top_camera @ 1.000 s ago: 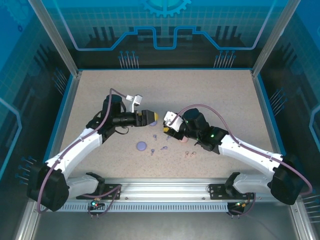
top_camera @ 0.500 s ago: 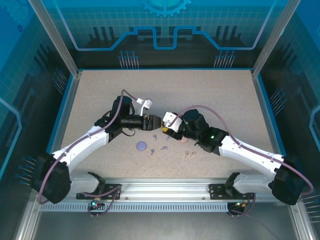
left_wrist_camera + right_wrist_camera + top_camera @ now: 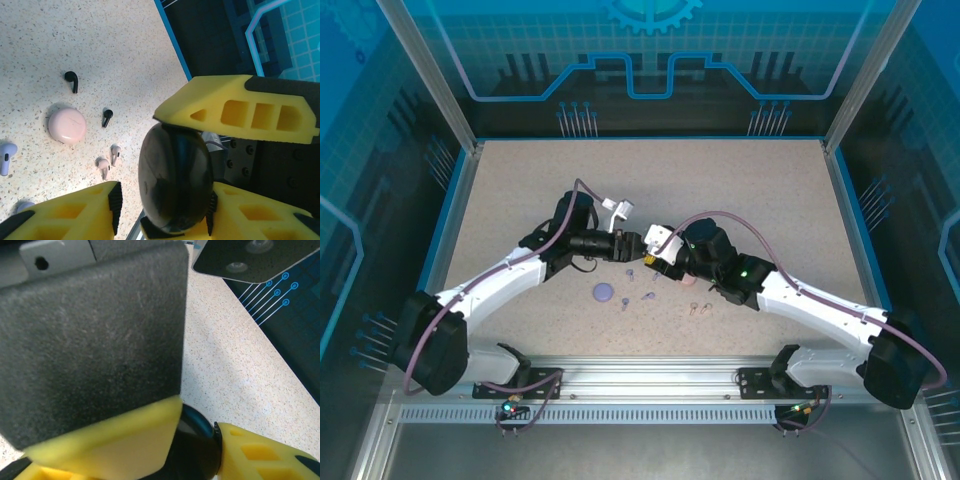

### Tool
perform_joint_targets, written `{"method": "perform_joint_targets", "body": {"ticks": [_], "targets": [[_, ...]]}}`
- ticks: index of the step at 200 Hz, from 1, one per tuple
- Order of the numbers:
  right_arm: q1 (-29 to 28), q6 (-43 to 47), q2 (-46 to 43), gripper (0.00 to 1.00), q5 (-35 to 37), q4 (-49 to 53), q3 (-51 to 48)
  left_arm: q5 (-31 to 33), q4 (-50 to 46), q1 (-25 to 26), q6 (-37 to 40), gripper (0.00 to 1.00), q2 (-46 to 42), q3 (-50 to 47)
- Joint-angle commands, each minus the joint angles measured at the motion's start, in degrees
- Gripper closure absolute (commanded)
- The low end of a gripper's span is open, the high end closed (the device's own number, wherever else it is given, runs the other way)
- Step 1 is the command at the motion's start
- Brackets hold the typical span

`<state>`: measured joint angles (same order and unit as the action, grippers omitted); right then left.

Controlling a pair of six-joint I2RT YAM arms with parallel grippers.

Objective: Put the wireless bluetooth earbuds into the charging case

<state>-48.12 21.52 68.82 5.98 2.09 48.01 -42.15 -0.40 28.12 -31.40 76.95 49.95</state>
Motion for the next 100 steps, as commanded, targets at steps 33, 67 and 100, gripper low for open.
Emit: {"method": "perform_joint_targets", "body": {"ticks": [33, 67, 100], "targets": [[-0.92, 0.45, 1.45, 0.54, -0.60, 0.06, 3.84, -3.18, 1.26, 1.14, 1.68, 0.64, 1.00, 2.26], [-0.66, -0.22, 2.19, 0.53, 0.17, 1.28, 4.88, -2.97, -0.27, 1.18, 3.33, 0.73, 0.00, 2.61], [0.47, -1.77, 1.94, 0.38, -1.17, 4.76, 6.38, -1.11, -0.62, 1.19, 5.23, 0.74, -1.63, 2.34]]}}
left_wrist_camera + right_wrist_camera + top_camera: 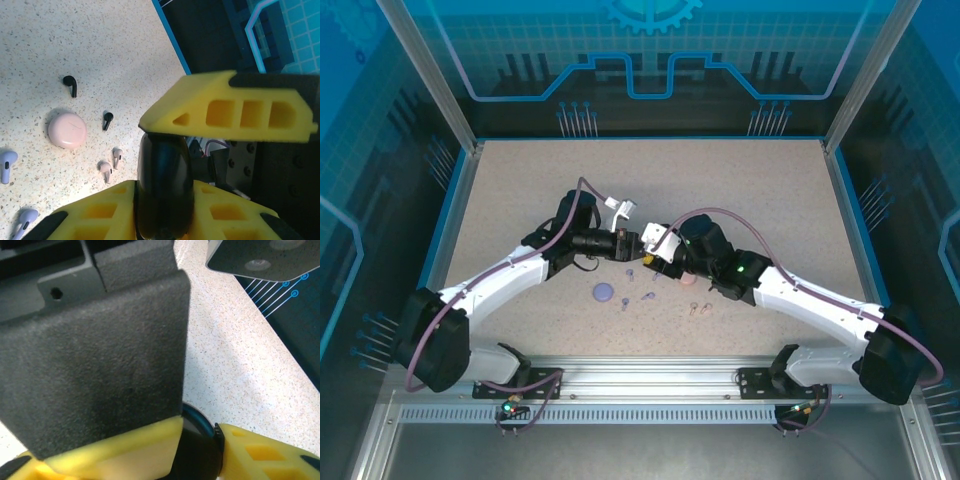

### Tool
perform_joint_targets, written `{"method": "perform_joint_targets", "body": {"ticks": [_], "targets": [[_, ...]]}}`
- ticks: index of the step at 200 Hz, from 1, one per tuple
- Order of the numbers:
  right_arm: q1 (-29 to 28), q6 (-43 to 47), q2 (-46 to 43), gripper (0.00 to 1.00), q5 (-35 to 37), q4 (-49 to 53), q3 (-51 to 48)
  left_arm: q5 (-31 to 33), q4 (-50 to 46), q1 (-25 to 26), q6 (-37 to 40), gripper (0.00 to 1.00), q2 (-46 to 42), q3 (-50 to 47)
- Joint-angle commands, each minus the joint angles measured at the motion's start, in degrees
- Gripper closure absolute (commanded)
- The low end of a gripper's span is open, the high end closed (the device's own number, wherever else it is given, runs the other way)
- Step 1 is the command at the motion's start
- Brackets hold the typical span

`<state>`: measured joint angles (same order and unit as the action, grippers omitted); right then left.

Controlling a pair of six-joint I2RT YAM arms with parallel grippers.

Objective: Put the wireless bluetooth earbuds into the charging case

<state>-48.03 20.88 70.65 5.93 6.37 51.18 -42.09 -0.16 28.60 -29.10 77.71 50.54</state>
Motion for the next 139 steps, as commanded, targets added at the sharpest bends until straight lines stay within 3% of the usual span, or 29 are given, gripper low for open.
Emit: {"method": "perform_joint_targets", "body": {"ticks": [1, 35, 70, 109, 139], "targets": [[0.39, -1.26, 0.10, 0.37, -1.20, 0.66, 3.26, -1.08, -0.83, 0.73, 3.01, 0.74, -2.48, 1.75], [3.05, -3.74, -2.95, 0.01, -7.07, 5.74, 3.37, 3.00, 1.34, 0.73, 5.63, 0.77, -5.60, 0.16], [6.23, -5.60, -10.07, 0.00, -16.11, 7.52, 0.60, 7.84, 5.79, 0.75, 11.20, 0.80, -10.05, -2.72], [11.49, -8.90, -16.84, 0.00, -26.27, 7.15, -2.22, 7.11, 15.25, 0.71, 19.60, 0.83, -14.83, -7.02], [12.98, -8.64, -19.05, 0.00, -29.42, 8.50, -1.28, 5.54, 22.76, 0.78, 25.34, 0.86, -17.92, -10.28]]}}
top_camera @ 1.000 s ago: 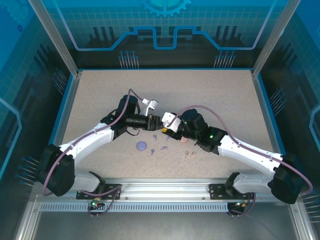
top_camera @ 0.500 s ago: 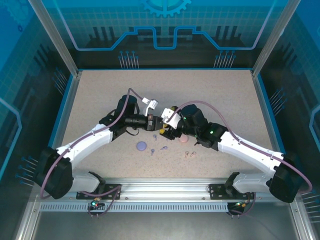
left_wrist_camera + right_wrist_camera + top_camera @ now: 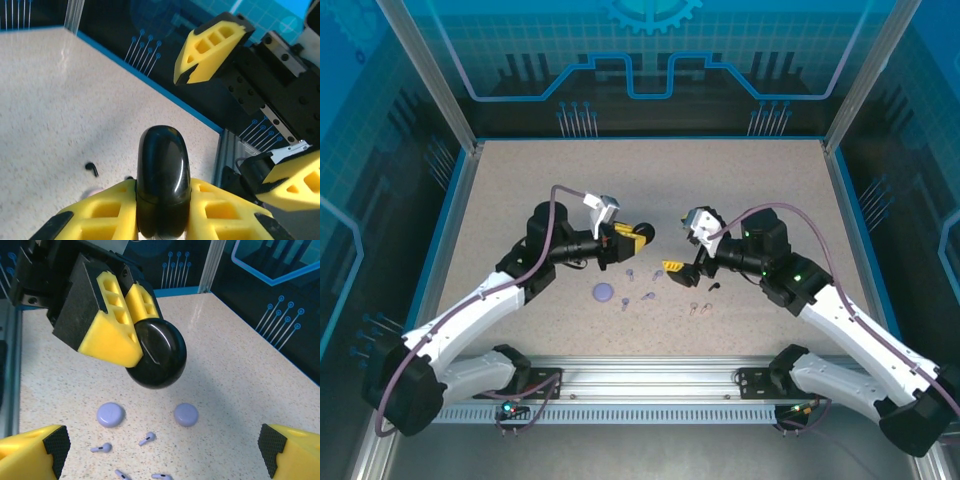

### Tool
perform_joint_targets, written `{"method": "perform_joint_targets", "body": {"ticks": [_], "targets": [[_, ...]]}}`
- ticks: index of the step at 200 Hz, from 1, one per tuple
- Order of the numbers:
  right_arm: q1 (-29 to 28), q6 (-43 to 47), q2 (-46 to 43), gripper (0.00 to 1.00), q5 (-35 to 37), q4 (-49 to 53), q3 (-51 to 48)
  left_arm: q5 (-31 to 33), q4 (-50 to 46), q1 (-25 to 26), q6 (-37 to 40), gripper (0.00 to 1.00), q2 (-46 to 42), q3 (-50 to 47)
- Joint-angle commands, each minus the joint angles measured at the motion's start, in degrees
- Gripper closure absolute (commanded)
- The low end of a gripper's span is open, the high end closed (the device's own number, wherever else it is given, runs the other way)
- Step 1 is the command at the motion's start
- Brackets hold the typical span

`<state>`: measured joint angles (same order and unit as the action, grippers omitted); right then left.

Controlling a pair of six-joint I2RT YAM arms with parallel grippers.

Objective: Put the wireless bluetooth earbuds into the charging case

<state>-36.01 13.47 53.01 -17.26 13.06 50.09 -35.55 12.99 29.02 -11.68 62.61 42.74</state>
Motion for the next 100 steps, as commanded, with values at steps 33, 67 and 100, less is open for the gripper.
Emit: {"method": "perform_joint_targets", "body": {"ticks": [33, 67, 100], "targets": [[1.12, -0.19, -0.95, 0.05, -10.49, 2.06, 2.39, -3.77, 16.41, 0.49, 13.22, 0.89, -4.60, -5.37], [1.12, 4.33, 3.33, 0.16, -14.79, 7.25, 8.23, -5.64, 15.22, 1.06, 19.57, 0.94, -4.95, -5.40], [1.00, 9.44, 9.11, 0.22, -18.01, 15.97, 16.21, -6.65, 11.33, 2.14, 25.37, 0.98, -4.79, -4.60]]}}
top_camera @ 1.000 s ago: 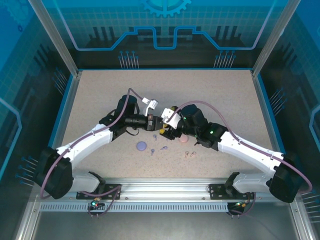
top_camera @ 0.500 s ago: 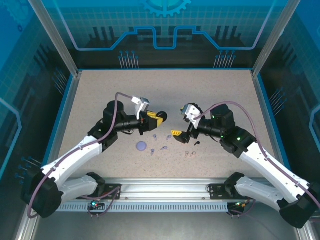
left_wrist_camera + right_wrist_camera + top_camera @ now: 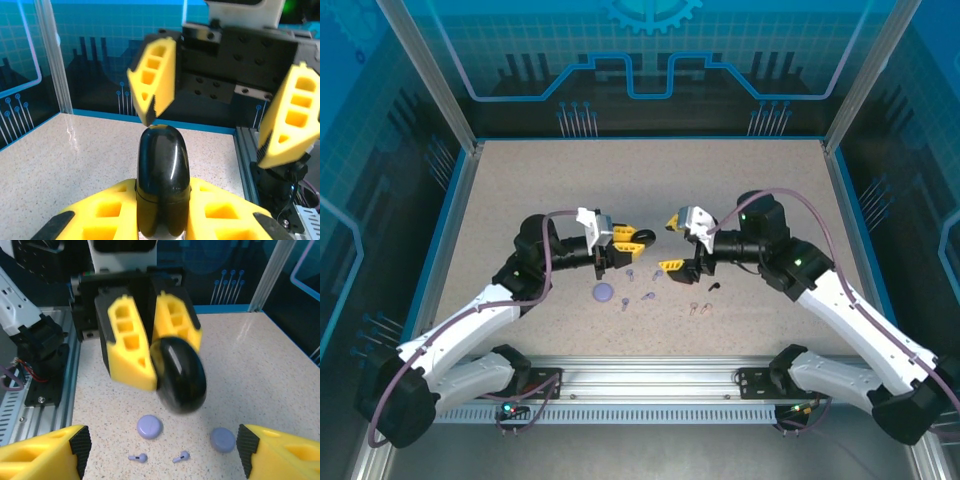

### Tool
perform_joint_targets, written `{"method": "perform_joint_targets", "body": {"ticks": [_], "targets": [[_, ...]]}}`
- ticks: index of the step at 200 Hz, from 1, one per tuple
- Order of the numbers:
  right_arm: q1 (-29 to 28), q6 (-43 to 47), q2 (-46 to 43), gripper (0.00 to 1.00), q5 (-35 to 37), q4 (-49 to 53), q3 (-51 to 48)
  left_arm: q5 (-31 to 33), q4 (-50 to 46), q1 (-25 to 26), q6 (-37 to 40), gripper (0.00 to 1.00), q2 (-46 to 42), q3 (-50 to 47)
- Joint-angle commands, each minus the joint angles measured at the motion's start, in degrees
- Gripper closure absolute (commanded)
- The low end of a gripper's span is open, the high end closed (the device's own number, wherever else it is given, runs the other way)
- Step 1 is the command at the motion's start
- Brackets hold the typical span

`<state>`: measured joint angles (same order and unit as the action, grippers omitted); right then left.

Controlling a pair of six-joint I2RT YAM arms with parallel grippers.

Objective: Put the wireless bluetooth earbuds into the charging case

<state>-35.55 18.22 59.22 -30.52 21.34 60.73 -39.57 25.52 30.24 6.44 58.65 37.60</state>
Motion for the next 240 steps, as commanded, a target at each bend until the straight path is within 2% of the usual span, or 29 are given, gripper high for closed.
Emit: {"method": "perform_joint_targets", "body": {"ticks": [1, 39, 100, 169, 181, 195, 207, 240], "targets": [[0.55, 4.76, 3.04, 0.22, -4.82, 7.81, 5.73, -2.67, -1.22, 0.98, 7.35, 0.98, -0.83, 0.58], [0.22, 7.00, 6.88, 0.31, -6.91, 10.63, 9.64, -2.60, -1.53, 1.74, 9.31, 1.00, -0.65, 0.58], [-0.53, 7.34, 8.78, 0.46, -7.41, 10.66, 10.09, -2.70, -2.04, 2.26, 9.66, 1.00, -0.56, 0.79], [-0.84, 7.14, 9.36, 0.71, -7.65, 10.92, 10.79, -2.86, -3.00, 2.53, 10.11, 1.00, 0.05, 1.15], [-0.84, 7.01, 8.87, 0.72, -7.40, 10.41, 10.56, -2.86, -3.04, 2.53, 10.22, 0.95, 0.06, 1.07], [-0.84, 6.78, 8.22, 0.73, -7.46, 9.66, 10.07, -2.71, -3.02, 2.59, 10.43, 0.80, 0.06, 0.82], [-0.84, 6.53, 7.68, 0.73, -7.53, 8.97, 9.72, -2.70, -2.69, 2.66, 10.74, 0.71, 0.14, 0.55], [-0.84, 6.22, 7.25, 0.74, -7.44, 8.45, 9.32, -2.59, -2.58, 2.79, 10.96, 0.66, 0.23, 0.43]]}}
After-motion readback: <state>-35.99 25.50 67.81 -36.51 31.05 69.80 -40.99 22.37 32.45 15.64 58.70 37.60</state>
